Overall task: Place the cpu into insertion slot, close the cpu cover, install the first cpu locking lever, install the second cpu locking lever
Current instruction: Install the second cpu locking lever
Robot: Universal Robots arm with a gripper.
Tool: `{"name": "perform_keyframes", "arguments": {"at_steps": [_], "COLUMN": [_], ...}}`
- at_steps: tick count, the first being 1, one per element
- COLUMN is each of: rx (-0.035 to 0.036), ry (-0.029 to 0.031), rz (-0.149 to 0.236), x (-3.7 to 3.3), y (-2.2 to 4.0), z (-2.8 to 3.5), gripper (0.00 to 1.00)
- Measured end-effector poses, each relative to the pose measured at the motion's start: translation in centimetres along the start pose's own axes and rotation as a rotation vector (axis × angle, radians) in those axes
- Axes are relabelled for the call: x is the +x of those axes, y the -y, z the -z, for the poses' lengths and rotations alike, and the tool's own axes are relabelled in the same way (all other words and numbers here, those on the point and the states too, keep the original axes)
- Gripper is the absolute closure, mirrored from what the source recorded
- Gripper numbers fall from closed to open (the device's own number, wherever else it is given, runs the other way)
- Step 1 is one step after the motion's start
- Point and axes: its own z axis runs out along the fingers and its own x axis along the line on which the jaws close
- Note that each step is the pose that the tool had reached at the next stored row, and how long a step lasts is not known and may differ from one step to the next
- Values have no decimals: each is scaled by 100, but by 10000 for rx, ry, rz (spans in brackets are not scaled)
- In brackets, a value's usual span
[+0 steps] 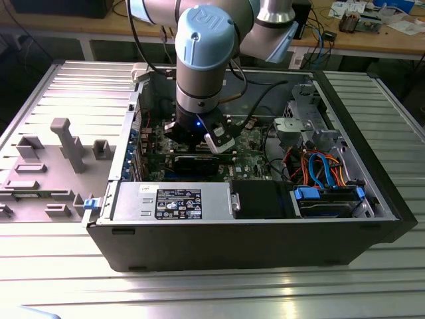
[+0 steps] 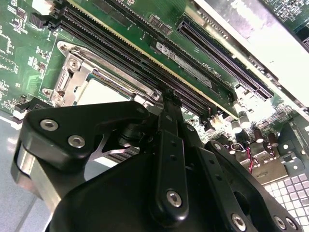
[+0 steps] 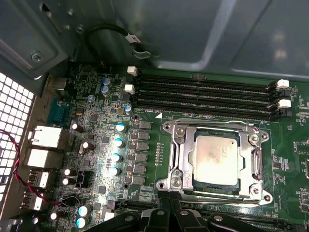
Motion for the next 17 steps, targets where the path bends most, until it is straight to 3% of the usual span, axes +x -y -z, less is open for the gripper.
{"name": "perform_keyframes", "arguments": {"at_steps": [6, 7, 8, 9, 17], "rx": [-25, -64, -188, -239, -352], "ry": [8, 30, 52, 60, 78], "rz": [-21, -88, -117, -126, -145], "x": [10, 18, 19, 19, 29], "y": [0, 0, 2, 3, 5], "z": [-1, -9, -23, -29, -46], "gripper": [89, 89, 89, 89, 89]}}
